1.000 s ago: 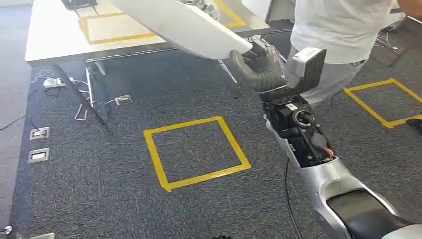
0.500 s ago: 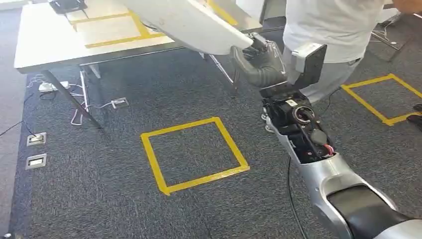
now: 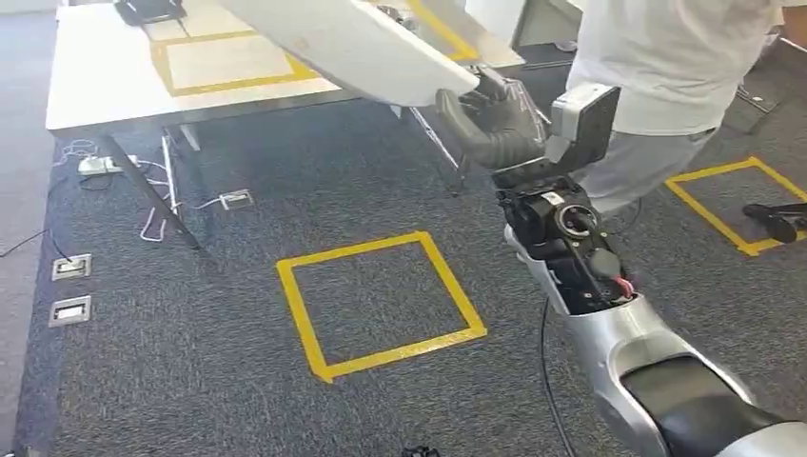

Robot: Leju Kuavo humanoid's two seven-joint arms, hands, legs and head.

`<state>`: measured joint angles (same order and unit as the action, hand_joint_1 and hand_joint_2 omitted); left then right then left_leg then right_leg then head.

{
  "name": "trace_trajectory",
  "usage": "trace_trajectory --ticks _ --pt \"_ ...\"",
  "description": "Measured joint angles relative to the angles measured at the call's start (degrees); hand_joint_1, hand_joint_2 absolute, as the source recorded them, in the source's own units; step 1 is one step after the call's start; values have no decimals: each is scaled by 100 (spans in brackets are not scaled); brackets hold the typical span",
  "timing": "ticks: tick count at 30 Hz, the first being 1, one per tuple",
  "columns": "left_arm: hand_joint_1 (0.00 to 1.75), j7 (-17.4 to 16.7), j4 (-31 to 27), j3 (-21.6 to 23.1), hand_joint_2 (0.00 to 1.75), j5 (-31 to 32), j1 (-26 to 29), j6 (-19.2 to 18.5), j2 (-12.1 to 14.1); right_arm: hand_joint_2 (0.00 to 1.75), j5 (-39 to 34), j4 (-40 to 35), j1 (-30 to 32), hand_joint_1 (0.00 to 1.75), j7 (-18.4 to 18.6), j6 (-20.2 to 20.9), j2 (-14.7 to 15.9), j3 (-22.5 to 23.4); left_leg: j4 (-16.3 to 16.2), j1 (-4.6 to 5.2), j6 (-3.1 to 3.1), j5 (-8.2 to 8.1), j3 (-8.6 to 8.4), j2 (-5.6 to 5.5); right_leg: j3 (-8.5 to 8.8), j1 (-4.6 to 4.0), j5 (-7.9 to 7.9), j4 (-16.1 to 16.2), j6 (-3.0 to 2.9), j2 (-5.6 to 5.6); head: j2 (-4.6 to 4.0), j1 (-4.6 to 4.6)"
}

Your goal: Take the parts from the cabinet and place them on the table.

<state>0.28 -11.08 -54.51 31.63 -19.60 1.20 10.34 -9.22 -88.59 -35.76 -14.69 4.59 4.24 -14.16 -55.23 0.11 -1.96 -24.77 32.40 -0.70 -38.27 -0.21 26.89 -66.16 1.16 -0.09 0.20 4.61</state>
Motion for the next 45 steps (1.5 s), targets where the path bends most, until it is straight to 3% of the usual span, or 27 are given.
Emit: trace_trajectory --ticks 1,2,4,6,7,8,11,12,13,14,16,17,18,23,24,27,28,29,32,33,36,38,39,42,43,44,45 --pt "0 0 0 0 0 0 -4 0 0 175 0 0 -8 175 0 0 0 0 1 13 6 -41 -65 -5 226 -25 -353 565 -69 -5 0 7" --pt "0 0 2 0 0 0 -10 0 -20 175 0 0 -15 175 -2 2 0 -2 6 22 21 -75 -92 -3 373 -60 -446 912 -138 -9 0 0" --pt "0 0 2 0 0 0 -19 0 -22 175 0 0 -40 175 -4 2 0 -7 -5 36 65 -96 -57 -9 531 -73 -337 1115 -155 16 0 -15" --pt "0 0 2 0 0 0 -6 -2 -26 175 0 0 -27 175 -2 2 0 -7 24 26 111 -104 -67 9 529 -73 -330 1144 -175 10 0 -18" --pt "0 0 -2 0 0 0 -14 -2 5 175 0 -6 -25 175 -4 0 -2 -6 7 53 146 -160 -66 19 629 12 -357 1248 -179 24 0 -13" --pt "0 0 2 0 0 2 -21 -2 -15 175 0 -7 -32 175 -9 2 -2 -9 -158 43 195 -226 -21 26 674 0 -355 1294 -181 19 -2 -30" --pt "0 0 2 0 0 26 -22 0 9 175 0 -7 -10 175 -2 -11 -2 -2 -1519 -23 292 -734 777 30 714 17 -308 1298 -221 26 0 -57" --pt "0 0 2 0 0 37 -8 0 -2 175 0 -9 22 175 9 -7 -2 -2 -1810 -56 321 -742 1002 31 733 24 -282 1294 -217 21 0 -57" --pt "0 0 2 0 0 52 -3 -9 -7 175 0 -20 67 175 22 -9 -2 0 -1823 -84 344 -642 1075 35 769 32 -251 1291 -208 18 0 -61" --pt "0 0 2 0 0 83 -3 -20 -13 175 6 -28 109 175 48 -26 -2 6 -1548 -119 370 -379 1012 37 818 44 -206 1283 -184 13 0 -57" --pt "0 17 2 0 0 155 -5 -33 -15 175 48 -118 173 175 166 -79 0 37 -503 -172 419 287 587 55 917 76 -90 1231 -116 10 0 -59" --pt "0 55 9 0 0 179 11 -35 -59 175 50 -179 197 175 219 -98 7 70 -137 -195 439 367 446 84 918 74 -33 1206 -67 13 -2 -81" --pt "0 102 9 0 0 199 18 -42 -68 175 52 -245 217 175 266 -105 24 109 -57 -156 403 298 389 55 882 36 13 1157 -29 -6 0 -128" --pt "0 111 15 0 0 258 39 -83 -122 175 125 -470 331 175 420 -112 77 179 -68 -154 174 186 307 53 883 81 162 1073 101 -11 0 -37" --pt "0 98 15 0 0 264 20 -85 -120 175 127 -518 331 175 424 -112 83 188 -67 -152 131 157 271 52 737 83 315 730 117 -9 0 -27" --pt "0 79 15 0 0 273 6 -87 -127 175 127 -557 356 175 428 -122 94 219 -70 -131 85 76 184 45 -82 81 771 -713 150 -10 0 9" --pt "0 79 15 0 0 271 15 -90 -133 175 127 -557 386 175 433 -127 96 219 -71 -121 86 41 139 37 -239 80 711 -869 145 -10 0 15" --pt "0 79 15 0 0 267 24 -90 -142 175 127 -560 408 175 433 -127 98 225 -70 -115 93 0 76 30 -233 79 485 -697 124 -10 0 28" --pt "0 81 15 0 0 245 23 -87 -144 175 127 -610 401 175 431 -94 116 234 -64 -97 131 -134 -131 14 295 60 -505 776 9 -16 0 61" --pt "0 85 15 0 0 234 21 -90 -151 175 123 -614 400 175 424 -83 120 236 -53 -71 156 -160 -146 14 384 20 -408 866 -13 -28 -2 5" --pt "0 92 15 0 0 227 34 -94 -153 175 118 -638 418 175 424 -61 120 247 -20 -83 230 -153 -121 21 488 -6 -317 1045 -67 -25 0 44" --pt "0 98 15 0 0 225 25 -96 -149 175 105 -660 429 175 404 -44 122 249 -56 -76 305 -219 -148 39 610 64 -330 1177 -102 -23 0 33" --pt "0 101 15 0 0 221 11 -96 -144 175 103 -673 422 175 385 -31 125 251 -308 -77 329 -317 -30 41 649 64 -316 1207 -127 -20 0 11" --pt "0 101 15 0 0 214 39 -96 -133 175 98 -671 449 175 372 -5 127 256 -1654 -81 369 -760 789 39 691 59 -262 1211 -187 -14 0 -13" --pt "0 101 15 0 0 214 53 -103 -142 175 98 -669 466 175 372 11 127 256 -1894 -82 375 -750 999 40 712 59 -236 1210 -189 -17 0 -15" --pt "0 101 15 0 0 214 61 -103 -142 175 98 -669 483 175 372 11 127 256 -1826 -86 373 -589 1045 40 750 59 -209 1210 -187 -21 0 -11" --pt "0 101 15 0 0 214 60 -103 -140 175 98 -669 489 175 372 11 127 256 -1486 -86 366 -297 948 41 801 59 -169 1210 -177 -24 0 -18"
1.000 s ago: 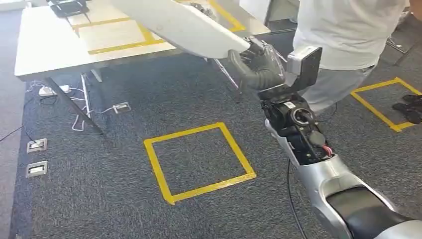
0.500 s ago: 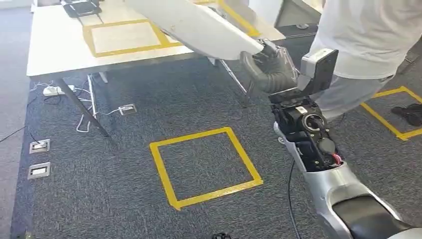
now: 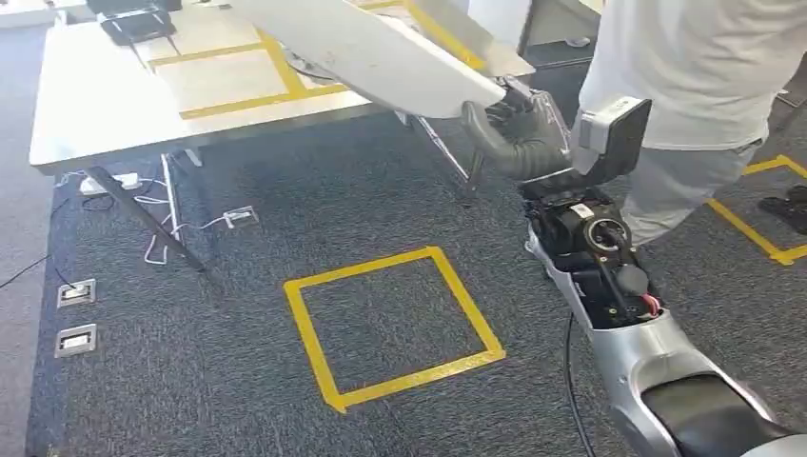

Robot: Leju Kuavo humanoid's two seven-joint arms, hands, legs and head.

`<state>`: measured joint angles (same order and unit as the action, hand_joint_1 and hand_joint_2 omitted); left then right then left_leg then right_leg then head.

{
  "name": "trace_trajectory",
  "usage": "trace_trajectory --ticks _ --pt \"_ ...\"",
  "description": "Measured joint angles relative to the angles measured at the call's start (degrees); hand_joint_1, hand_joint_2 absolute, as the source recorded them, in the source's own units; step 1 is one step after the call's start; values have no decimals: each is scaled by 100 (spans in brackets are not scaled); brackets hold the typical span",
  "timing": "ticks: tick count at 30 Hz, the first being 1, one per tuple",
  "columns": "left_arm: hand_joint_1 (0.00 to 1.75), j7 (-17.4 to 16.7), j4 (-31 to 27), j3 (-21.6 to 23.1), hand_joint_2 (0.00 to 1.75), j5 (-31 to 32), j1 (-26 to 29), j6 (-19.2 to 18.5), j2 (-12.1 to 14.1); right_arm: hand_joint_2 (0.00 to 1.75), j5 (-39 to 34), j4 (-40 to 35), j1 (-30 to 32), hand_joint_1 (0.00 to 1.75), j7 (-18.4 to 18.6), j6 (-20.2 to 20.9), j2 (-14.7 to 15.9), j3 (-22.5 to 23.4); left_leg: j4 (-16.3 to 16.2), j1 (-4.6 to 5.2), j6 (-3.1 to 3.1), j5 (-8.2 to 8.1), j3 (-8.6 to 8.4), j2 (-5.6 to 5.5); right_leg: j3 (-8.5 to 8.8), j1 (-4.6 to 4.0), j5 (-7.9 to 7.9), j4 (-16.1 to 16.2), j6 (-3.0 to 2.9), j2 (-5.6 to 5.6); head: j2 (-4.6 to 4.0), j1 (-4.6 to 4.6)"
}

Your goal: Take the parts from the cabinet and place them on the table.

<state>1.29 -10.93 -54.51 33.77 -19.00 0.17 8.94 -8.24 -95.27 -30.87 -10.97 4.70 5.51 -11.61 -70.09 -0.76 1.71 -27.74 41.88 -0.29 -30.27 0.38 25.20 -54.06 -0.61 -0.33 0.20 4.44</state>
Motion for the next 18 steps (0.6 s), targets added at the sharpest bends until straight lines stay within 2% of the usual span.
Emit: trace_trajectory --ticks 1,4,6,7,8,9,10,11,12,14,15,16,17,18 --pt "0 2 0 0 0 0 -6 0 9 175 0 0 -1 175 -2 2 0 0 538 0 -19 340 -216 2 66 0 44 0 12 -1 0 0" --pt "0 2 0 0 0 0 -6 0 9 175 0 0 -1 175 -2 2 0 0 538 0 -19 340 -216 2 66 0 44 0 12 -1 0 0" --pt "0 2 0 0 0 0 -7 0 11 175 0 0 -1 175 -2 2 0 0 678 0 -25 418 -275 2 83 0 55 0 17 -1 0 0" --pt "0 4 0 0 0 0 -10 0 17 175 0 -2 -2 175 -2 7 0 0 985 1 -37 582 -406 5 118 0 82 0 30 -1 0 0" --pt "0 4 0 0 0 0 -10 0 24 175 0 -2 -3 175 -2 4 0 0 1166 1 -48 673 -483 10 135 0 100 1 41 -1 0 0" --pt "0 7 0 0 0 0 -17 0 39 175 0 -2 -13 175 -9 4 0 4 1500 37 -132 578 -645 14 159 -41 192 20 118 -17 0 -13" --pt "0 7 0 0 0 0 -17 0 37 175 0 -18 -1 175 -7 4 2 11 1545 -4 -232 518 -768 6 187 -39 229 -85 203 -15 0 -9" --pt "0 7 0 0 0 0 -22 0 39 175 0 -18 -8 175 -13 4 4 11 1553 -8 -272 489 -829 6 117 -27 308 -286 238 -4 0 -2" --pt "0 9 0 0 0 0 -35 0 42 175 0 -17 -30 175 -15 7 6 9 1552 -14 -304 460 -866 4 -114 -21 502 -747 264 -2 0 22" --pt "0 7 0 0 0 0 -27 0 37 175 0 -17 -7 175 -15 0 17 11 1551 -15 -307 397 -926 -6 -672 -6 842 -1686 306 -1 0 37" --pt "0 9 0 0 0 0 -18 0 33 175 0 -15 17 175 -15 -2 17 11 1549 -16 -304 361 -964 -10 -897 4 914 -1980 320 -1 0 48" --pt "0 7 0 0 0 0 -7 0 28 175 0 -15 29 175 -13 -2 20 11 1549 -16 -295 321 -1012 -13 -1001 13 840 -2011 318 -1 0 61" --pt "0 9 0 0 0 0 -3 0 26 175 0 -15 27 175 -15 0 22 13 1548 -19 -280 271 -1082 -18 -968 19 603 -1746 317 1 0 65" --pt "0 9 0 0 0 0 -4 0 24 175 0 -18 22 175 -15 0 22 13 1548 -22 -265 221 -1159 -21 -835 19 299 -1312 298 3 0 70"
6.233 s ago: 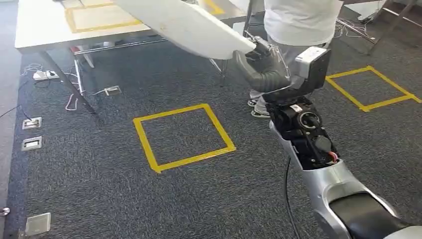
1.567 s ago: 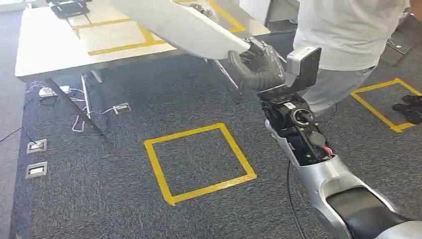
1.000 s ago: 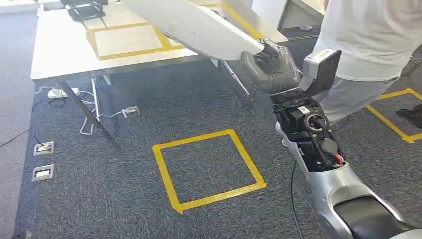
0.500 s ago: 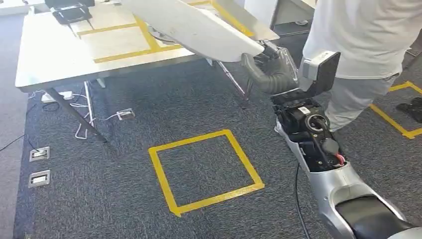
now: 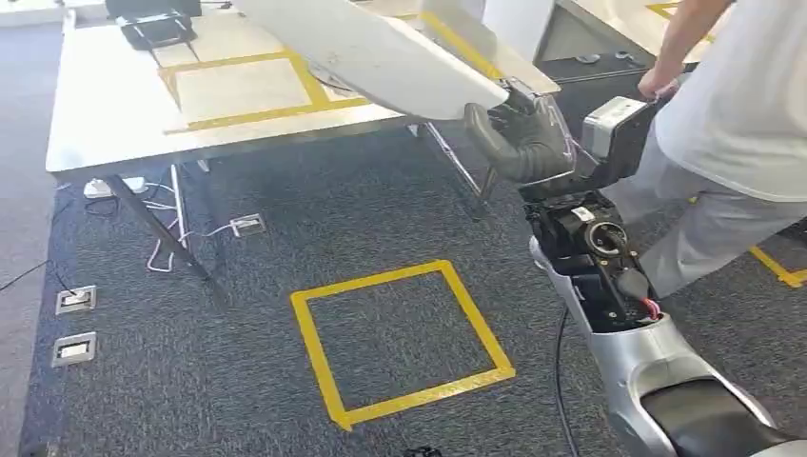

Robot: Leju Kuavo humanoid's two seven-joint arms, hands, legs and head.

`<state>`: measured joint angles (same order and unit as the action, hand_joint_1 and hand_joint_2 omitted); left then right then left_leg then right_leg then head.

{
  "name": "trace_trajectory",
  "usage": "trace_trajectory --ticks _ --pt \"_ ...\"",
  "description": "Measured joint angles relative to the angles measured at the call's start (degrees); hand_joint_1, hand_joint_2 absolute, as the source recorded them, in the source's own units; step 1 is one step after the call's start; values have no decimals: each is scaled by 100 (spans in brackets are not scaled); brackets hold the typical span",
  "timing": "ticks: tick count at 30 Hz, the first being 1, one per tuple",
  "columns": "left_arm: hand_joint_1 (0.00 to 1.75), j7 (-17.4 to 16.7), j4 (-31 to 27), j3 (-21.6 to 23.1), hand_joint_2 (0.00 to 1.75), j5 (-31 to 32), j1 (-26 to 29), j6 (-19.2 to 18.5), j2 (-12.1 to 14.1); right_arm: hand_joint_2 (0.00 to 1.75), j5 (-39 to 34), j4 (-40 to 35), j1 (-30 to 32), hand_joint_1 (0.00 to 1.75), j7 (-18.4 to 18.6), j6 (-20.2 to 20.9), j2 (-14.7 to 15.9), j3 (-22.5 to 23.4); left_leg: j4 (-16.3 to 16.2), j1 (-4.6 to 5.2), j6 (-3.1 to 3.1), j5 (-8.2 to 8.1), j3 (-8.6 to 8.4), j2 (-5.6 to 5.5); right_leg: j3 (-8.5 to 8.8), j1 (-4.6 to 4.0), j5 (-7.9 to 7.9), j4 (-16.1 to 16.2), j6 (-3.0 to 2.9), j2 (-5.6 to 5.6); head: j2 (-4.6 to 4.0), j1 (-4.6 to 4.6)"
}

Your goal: Take the parts from the cabinet and place them on the table.

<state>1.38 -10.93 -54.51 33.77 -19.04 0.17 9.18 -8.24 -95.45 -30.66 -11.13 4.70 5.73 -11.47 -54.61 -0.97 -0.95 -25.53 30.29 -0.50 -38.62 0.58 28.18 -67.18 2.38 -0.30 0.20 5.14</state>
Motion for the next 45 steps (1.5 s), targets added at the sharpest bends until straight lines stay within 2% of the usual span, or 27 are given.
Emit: trace_trajectory --ticks 2,4,7,8,10,12,13,14,15,17,19,21,23,24,27,28,29,32,33,34,35,37,39,42,43,44,45 --pt "0 0 0 0 0 0 -1 0 -9 175 0 2 -3 175 0 4 7 -2 23 -3 48 -116 -129 -2 337 -1 -772 1081 -42 2 0 17" --pt "0 0 0 0 0 0 -23 0 -7 175 0 4 -17 175 7 4 13 -2 11 14 112 -151 -99 -5 414 -57 -551 1239 -115 4 0 -10" --pt "0 0 0 0 0 0 -15 0 -9 175 0 -9 5 175 4 -2 13 0 5 19 216 -165 -182 -2 504 -30 -627 1287 -230 -4 0 -13" --pt "0 0 0 0 0 0 -30 0 -20 175 0 -11 -8 175 -2 2 15 -2 -208 7 237 -146 -88 12 570 -22 -614 1323 -249 -5 0 -33" --pt "0 0 0 0 0 0 -40 0 -15 175 0 -11 -41 175 -2 0 20 -2 -1071 6 265 -303 442 16 619 -24 -555 1330 -319 -4 0 -63" --pt "0 0 0 0 0 0 -22 0 -20 175 0 -9 -2 175 -2 7 20 -13 -1821 5 300 -706 1018 17 683 -49 -477 1330 -346 -10 0 -74" --pt "0 0 0 0 0 0 -16 0 -22 175 0 -9 13 175 0 7 20 -13 -1862 6 285 -713 1145 17 728 -60 -440 1330 -352 -16 0 -74" --pt "0 0 0 0 0 0 -11 0 -22 175 0 -9 17 175 0 7 20 -13 -1669 6 264 -550 1141 17 783 -74 -399 1330 -355 -23 0 -74" --pt "0 0 0 0 0 0 -10 0 -20 175 0 -9 15 175 0 7 20 -13 -1262 16 229 -237 1022 16 852 -96 -355 1330 -352 -24 0 -77" --pt "0 0 0 0 0 0 -16 0 7 175 0 -9 8 175 0 7 20 -13 -66 86 51 575 580 26 992 -118 -240 1335 -348 -21 0 -81" --pt "0 0 -2 0 0 0 -28 0 26 175 0 -4 -9 175 -4 7 20 -11 10 123 46 252 560 19 1012 -116 -183 1347 -282 -38 0 -79" --pt "0 0 -2 0 0 0 -23 0 50 175 0 -6 17 175 2 7 20 -13 85 130 -39 392 497 15 1048 -117 -216 1258 -210 -40 0 -87" --pt "0 2 -2 0 0 0 -21 0 39 175 0 -11 7 175 2 7 26 -4 135 69 -54 414 331 20 1033 -107 -74 1166 -147 -28 0 -59" --pt "0 0 -2 0 0 0 -30 0 44 175 0 -11 -28 175 -2 5 28 0 134 61 -77 384 281 17 924 -112 57 876 -101 -23 0 -44" --pt "0 0 -2 0 0 0 -31 0 17 175 0 -9 -5 175 -7 5 33 -4 132 46 -73 295 197 16 154 -33 577 -450 -8 -20 0 -11" --pt "0 0 -2 0 0 0 -17 0 13 175 0 -4 16 175 0 0 33 -4 130 37 -60 260 159 13 -19 -5 603 -635 19 -17 0 4" --pt "0 0 0 0 0 0 -7 0 9 175 0 -2 28 175 0 0 33 -2 129 23 -40 221 111 8 -47 20 455 -515 27 -9 0 6" --pt "0 2 0 0 0 0 -7 0 -2 175 0 -2 15 175 0 0 33 2 116 -35 53 74 -91 0 421 83 -577 920 98 0 0 24" --pt "0 0 -2 0 0 0 -11 0 2 175 0 2 21 175 0 7 35 0 110 -16 108 25 -141 -5 519 88 -673 1235 118 -9 0 42" --pt "0 0 0 0 0 0 -22 0 -7 175 0 4 -5 175 0 7 35 -4 84 -16 138 10 -107 -15 535 45 -389 1320 27 6 -2 35" --pt "0 0 0 0 0 0 -27 0 -6 175 0 0 6 175 2 5 35 -2 99 -1 183 -20 -93 -10 593 41 -528 1283 -53 5 0 42" --pt "0 2 0 0 0 0 -20 0 -4 175 0 0 22 175 7 -4 35 -2 79 -1 233 -18 -145 -7 609 46 -543 1284 -159 10 0 -4" --pt "0 16 0 0 0 4 -29 0 -7 175 0 -13 -20 175 -2 0 39 0 -248 -19 277 -77 23 22 691 60 -531 1317 -224 -3 0 -22" --pt "0 20 0 0 0 46 -37 -2 -15 175 0 -13 3 175 0 -4 39 0 -1661 -8 306 -591 929 22 739 23 -457 1317 -306 -8 0 -66" --pt "0 20 0 0 0 57 -32 -2 -22 175 4 -13 34 175 4 -4 39 0 -1886 -7 297 -658 1136 22 770 7 -431 1317 -321 -10 0 -63" --pt "0 20 0 0 0 63 -31 -2 -31 175 7 -13 58 175 9 -11 39 4 -1860 -6 274 -584 1218 23 812 -8 -395 1317 -325 -15 0 -66" --pt "0 18 0 0 0 68 -33 -2 -35 175 7 -13 67 175 9 -15 39 7 -1573 4 241 -341 1164 23 867 -20 -356 1317 -326 -19 0 -66"
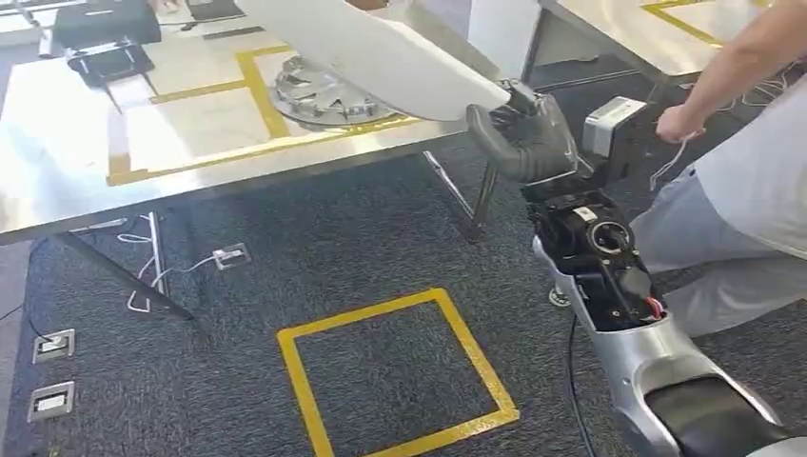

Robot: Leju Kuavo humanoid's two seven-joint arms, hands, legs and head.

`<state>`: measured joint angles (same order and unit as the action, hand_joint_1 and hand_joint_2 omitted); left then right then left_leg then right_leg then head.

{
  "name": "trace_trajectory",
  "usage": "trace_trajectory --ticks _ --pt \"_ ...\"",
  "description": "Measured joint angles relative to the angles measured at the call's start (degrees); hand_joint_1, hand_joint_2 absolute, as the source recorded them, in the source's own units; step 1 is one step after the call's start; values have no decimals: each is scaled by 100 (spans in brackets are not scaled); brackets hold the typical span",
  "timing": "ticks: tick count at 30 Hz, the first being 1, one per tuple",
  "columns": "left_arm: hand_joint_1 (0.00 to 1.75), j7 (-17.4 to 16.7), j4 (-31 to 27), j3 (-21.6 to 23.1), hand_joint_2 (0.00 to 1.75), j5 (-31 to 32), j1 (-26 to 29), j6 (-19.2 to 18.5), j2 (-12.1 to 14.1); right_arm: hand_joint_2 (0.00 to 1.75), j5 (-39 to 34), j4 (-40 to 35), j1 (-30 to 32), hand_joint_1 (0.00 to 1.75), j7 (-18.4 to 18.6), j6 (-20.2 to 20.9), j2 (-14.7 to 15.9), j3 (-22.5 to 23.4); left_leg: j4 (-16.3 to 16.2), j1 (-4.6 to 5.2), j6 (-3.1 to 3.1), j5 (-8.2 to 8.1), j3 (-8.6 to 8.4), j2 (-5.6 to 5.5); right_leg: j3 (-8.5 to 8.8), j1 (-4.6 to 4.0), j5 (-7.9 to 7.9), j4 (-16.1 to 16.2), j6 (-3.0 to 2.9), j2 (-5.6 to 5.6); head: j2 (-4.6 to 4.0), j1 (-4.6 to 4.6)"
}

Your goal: Take the parts from the cabinet and place them on the table.

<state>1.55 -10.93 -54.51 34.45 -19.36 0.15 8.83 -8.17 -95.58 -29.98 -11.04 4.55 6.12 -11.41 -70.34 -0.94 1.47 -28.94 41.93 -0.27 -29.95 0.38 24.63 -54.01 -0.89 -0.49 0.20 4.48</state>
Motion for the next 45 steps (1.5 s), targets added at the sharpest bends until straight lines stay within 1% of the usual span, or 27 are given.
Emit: trace_trajectory --ticks 3,4,5,6,7,9,12,13,14,16,18,19,20,21,24,25,27,29,30,33,34,35,38,40,43,44,45 --pt "0 2 0 0 0 11 -19 0 17 175 2 -15 -5 175 0 -13 0 9 1510 89 -203 979 -554 8 159 -27 128 13 16 -2 0 -9" --pt "0 0 0 0 0 15 -27 0 24 175 22 -17 -2 175 2 -24 0 13 1601 110 -233 762 -561 7 183 -63 165 -1 54 -23 0 -17" --pt "0 -2 0 0 0 19 -40 0 28 175 26 -33 -3 175 7 -28 0 20 1590 123 -226 700 -587 -3 166 -47 189 23 92 -33 0 -15" --pt "0 -2 0 0 0 20 -41 0 28 175 42 -48 5 175 15 -33 0 20 1664 129 -261 812 -603 -14 199 -44 141 -42 122 -36 0 -24" --pt "0 -7 0 0 0 37 -41 0 28 175 48 -52 11 175 17 -37 0 26 1665 114 -300 787 -660 -11 208 -53 137 -87 156 -33 0 -13" --pt "0 -15 0 0 0 39 -53 0 20 175 63 -74 4 175 26 -37 9 46 1693 82 -329 803 -792 -3 145 -36 309 -276 229 -9 -2 13" --pt "0 -26 0 0 0 52 -79 0 0 175 77 -118 4 175 55 -17 20 72 1688 78 -366 731 -853 -3 -565 -8 816 -1527 302 1 0 35" --pt "0 -26 0 0 0 55 -64 2 -9 175 85 -118 22 175 85 -20 20 79 1687 78 -355 692 -888 -5 -796 7 948 -1848 321 3 0 55" --pt "0 -26 0 0 0 55 -49 2 -20 175 85 -118 40 175 96 -13 20 85 1684 76 -343 655 -932 -7 -896 23 941 -1901 327 8 0 59" --pt "0 -26 0 0 0 55 -39 2 -33 175 92 -133 47 175 118 4 22 96 1674 68 -313 571 -1045 -12 -735 42 444 -1272 336 14 0 74" --pt "0 -26 0 0 0 55 -43 2 -44 175 92 -162 48 175 122 24 22 120 1664 60 -259 464 -1147 -18 -379 60 -327 -206 350 14 0 94" --pt "0 -26 0 0 0 55 -57 2 -48 175 92 -162 50 175 120 22 22 125 1625 74 -228 443 -1175 -22 -379 27 -134 -95 326 20 0 50" --pt "0 -28 0 0 0 55 -66 2 -44 175 92 -164 48 175 127 24 22 125 1627 80 -190 416 -1132 -27 -291 3 -86 -55 227 23 0 82" --pt "0 -28 0 0 0 55 -63 2 -46 175 92 -188 72 175 129 22 22 131 1624 80 -163 413 -1155 -25 -303 6 -170 -45 161 11 0 68" --pt "0 -28 0 0 0 57 -69 2 -42 175 92 -234 70 175 125 24 24 136 1425 60 -94 359 -1105 -8 -155 30 -151 13 53 6 0 50" --pt "0 -28 0 0 0 57 -82 2 -46 175 92 -240 46 175 125 26 26 144 1101 55 -64 305 -914 -4 -132 36 -132 17 22 8 0 24" --pt "0 -28 0 0 0 70 -80 2 -46 175 92 -240 41 175 127 33 26 144 171 42 -15 -4 -312 -5 -93 28 -77 17 -18 6 0 7" --pt "0 -28 0 0 0 98 -60 0 -63 175 92 -240 59 175 129 42 26 146 -255 40 -6 -160 93 -4 -16 22 0 16 -21 -1 0 -4" --pt "0 -28 0 0 0 116 -59 0 -66 175 94 -240 64 175 129 39 26 146 -101 40 -21 -20 104 -4 47 19 47 16 -16 -3 0 0" --pt "0 -28 0 0 0 140 -84 0 -57 175 94 -269 64 175 129 39 26 146 1322 54 -114 955 -377 -1 261 12 216 20 29 0 0 -18" --pt "0 -28 0 0 0 140 -87 0 -52 175 94 -273 56 175 127 39 26 149 1604 79 -150 1057 -434 9 304 -1 264 10 53 -2 0 -31" --pt "0 -37 0 0 0 146 -106 0 -48 175 94 -282 53 175 125 39 26 151 1629 102 -167 849 -466 15 273 -14 297 23 95 -21 0 -57" --pt "0 -39 0 0 0 153 -109 0 -46 175 94 -310 63 175 133 39 26 157 1648 91 -259 883 -566 -4 369 -25 322 -13 185 -20 0 -39" --pt "0 -39 0 0 0 153 -117 0 -48 175 94 -332 46 175 127 31 37 166 1687 66 -320 815 -723 -1 219 -2 458 -409 234 12 0 -37" --pt "0 -37 0 0 0 155 -144 0 -63 175 94 -334 60 175 131 24 44 168 1684 67 -353 708 -825 -6 -584 11 969 -1692 306 13 0 -22" --pt "0 -39 0 2 0 155 -134 0 -70 175 94 -334 87 175 131 22 44 170 1683 66 -347 665 -873 -12 -770 15 1065 -1872 309 13 0 -20" --pt "0 -39 0 2 0 157 -124 0 -79 175 94 -334 107 175 133 22 46 170 1682 66 -342 617 -938 -18 -823 16 988 -1789 305 14 0 -17"
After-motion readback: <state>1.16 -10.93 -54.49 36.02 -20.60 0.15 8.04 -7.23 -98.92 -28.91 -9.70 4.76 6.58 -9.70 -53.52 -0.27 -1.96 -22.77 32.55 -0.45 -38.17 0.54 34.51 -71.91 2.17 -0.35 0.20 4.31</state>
